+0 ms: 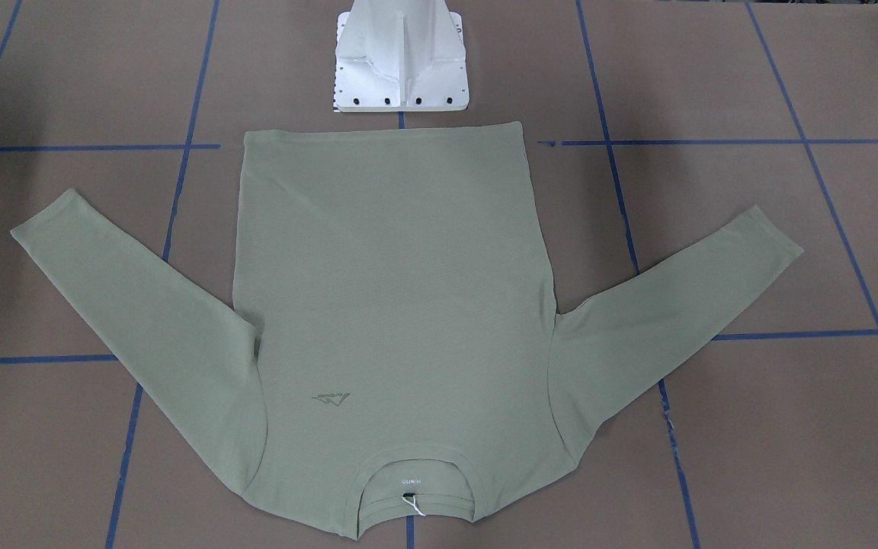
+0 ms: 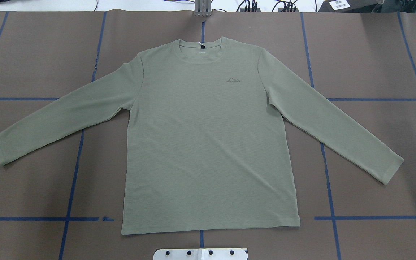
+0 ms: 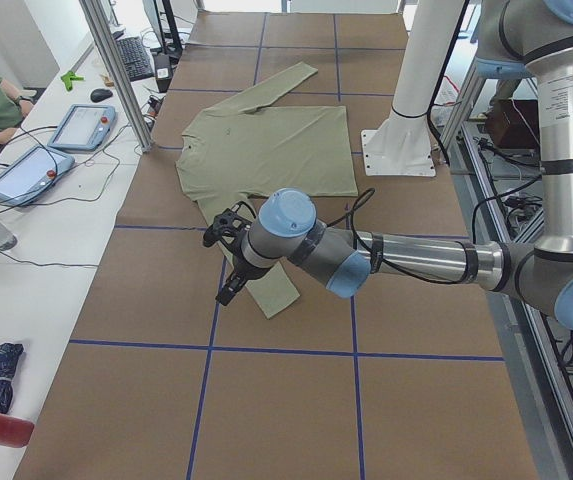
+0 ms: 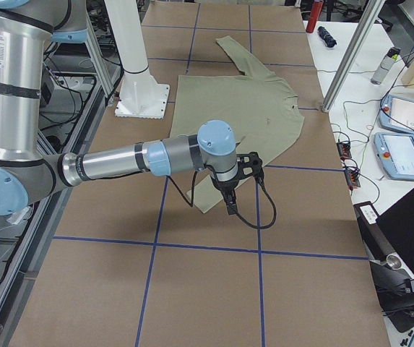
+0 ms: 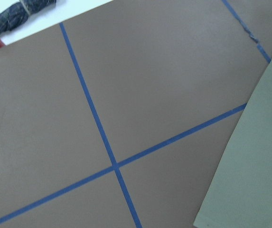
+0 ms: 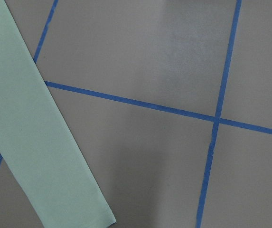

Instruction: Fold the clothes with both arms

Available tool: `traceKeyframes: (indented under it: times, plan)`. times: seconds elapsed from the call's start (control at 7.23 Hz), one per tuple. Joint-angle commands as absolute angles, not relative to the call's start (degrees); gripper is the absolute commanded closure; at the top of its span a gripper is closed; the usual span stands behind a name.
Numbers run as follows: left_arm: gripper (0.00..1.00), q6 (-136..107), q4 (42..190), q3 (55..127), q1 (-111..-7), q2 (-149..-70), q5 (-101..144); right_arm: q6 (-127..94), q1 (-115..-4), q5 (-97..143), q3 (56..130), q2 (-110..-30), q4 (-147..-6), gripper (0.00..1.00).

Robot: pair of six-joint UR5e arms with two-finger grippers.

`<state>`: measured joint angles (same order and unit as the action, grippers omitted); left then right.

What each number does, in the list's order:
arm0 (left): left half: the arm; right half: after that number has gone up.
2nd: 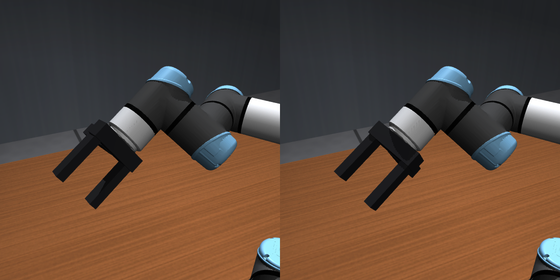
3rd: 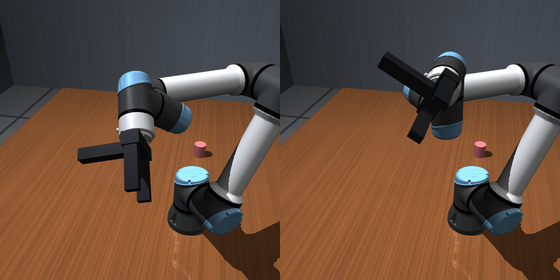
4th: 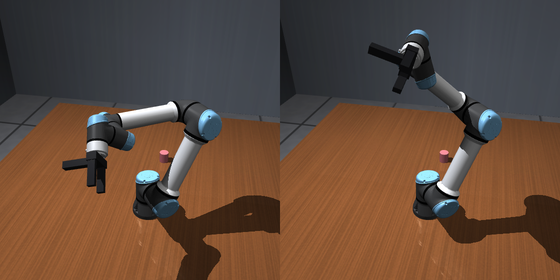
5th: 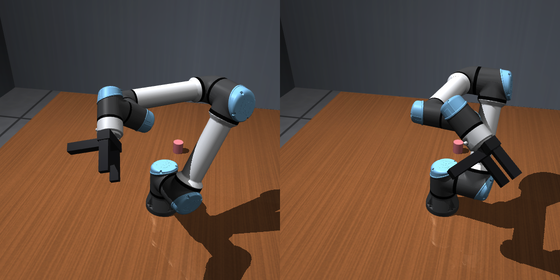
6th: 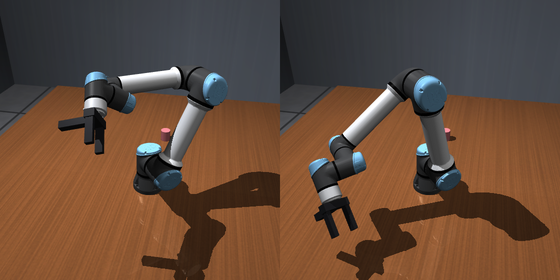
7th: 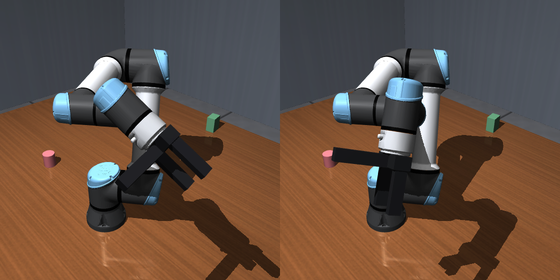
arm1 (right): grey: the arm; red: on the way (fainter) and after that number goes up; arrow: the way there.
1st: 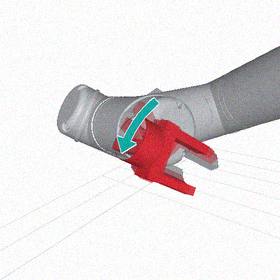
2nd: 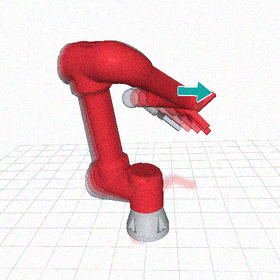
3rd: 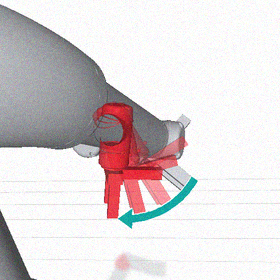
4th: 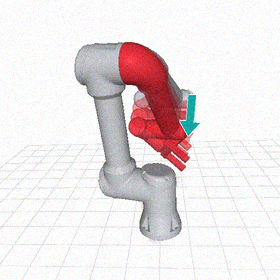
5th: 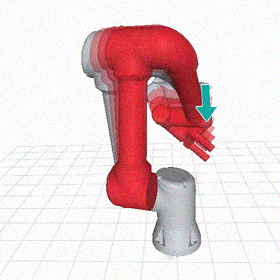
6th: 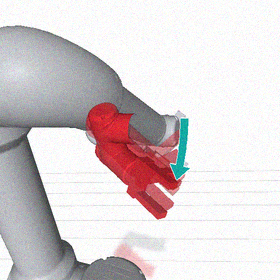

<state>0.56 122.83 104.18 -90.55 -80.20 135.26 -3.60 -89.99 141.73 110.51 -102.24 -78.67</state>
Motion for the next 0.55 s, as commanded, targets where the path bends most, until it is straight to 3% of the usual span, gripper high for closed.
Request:
traceKeyframes:
  times: [0.0,0.42]
  plan:
    - [0.00,-0.5,125.0,104.1,-90.5,-79.2,135.3,-29.4,-84.2,140.5,110.1,-107.5,-57.8,0.01]
    - [0.00,-0.4,125.0,104.2,-90.6,-79.0,135.4,-64.3,-66.5,126.0,109.8,-114.5,-33.5,0.14]
